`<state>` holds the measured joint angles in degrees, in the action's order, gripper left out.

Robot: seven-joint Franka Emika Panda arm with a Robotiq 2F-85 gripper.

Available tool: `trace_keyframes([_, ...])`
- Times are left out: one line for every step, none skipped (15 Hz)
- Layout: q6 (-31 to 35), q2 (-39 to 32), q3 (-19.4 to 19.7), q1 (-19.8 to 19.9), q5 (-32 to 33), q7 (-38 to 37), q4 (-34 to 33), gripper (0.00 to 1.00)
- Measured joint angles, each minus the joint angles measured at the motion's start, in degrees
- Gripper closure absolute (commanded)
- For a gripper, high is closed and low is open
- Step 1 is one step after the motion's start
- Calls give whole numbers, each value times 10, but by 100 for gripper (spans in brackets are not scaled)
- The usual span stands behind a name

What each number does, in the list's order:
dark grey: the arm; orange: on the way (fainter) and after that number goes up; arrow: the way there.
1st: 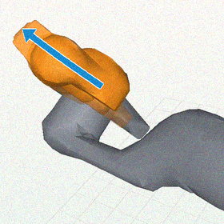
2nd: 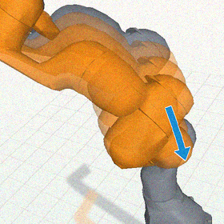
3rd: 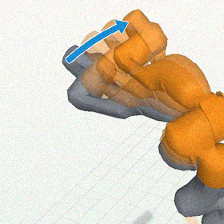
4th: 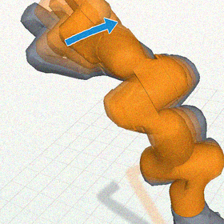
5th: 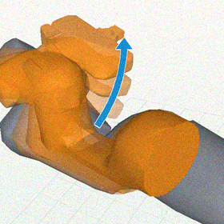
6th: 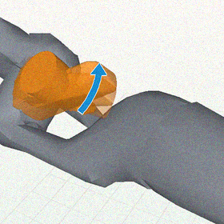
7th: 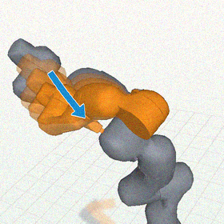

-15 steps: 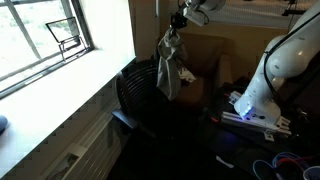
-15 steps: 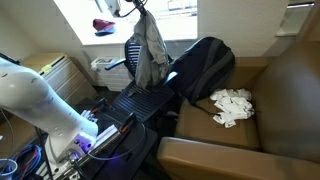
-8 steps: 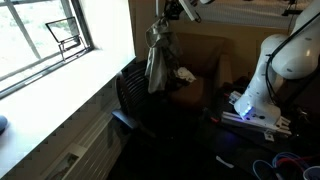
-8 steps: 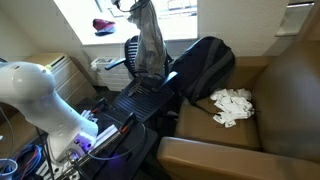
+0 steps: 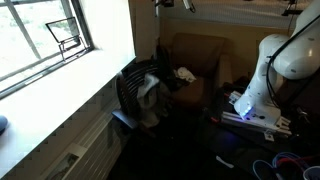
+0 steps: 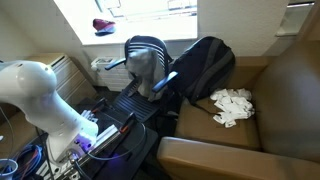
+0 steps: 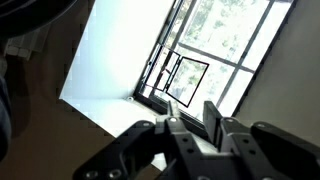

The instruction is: Pick up the piece of clothing from the sofa and put it on the office chair

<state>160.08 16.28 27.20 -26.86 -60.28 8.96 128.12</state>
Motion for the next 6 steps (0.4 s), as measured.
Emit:
trace_keyframes([0,-1,0,0,7,-4,0,31])
trace_keyframes([2,-2,-1,1,25,-11,0,24])
trace_keyframes([2,-4,-3,3,50,-25,0,16])
trace_keyframes([3,-7,-5,5,79,-43,0,35])
trace_keyframes([3,-12,-9,9,110,-70,0,27])
trace_keyframes([4,-18,-14,13,129,-93,0,21])
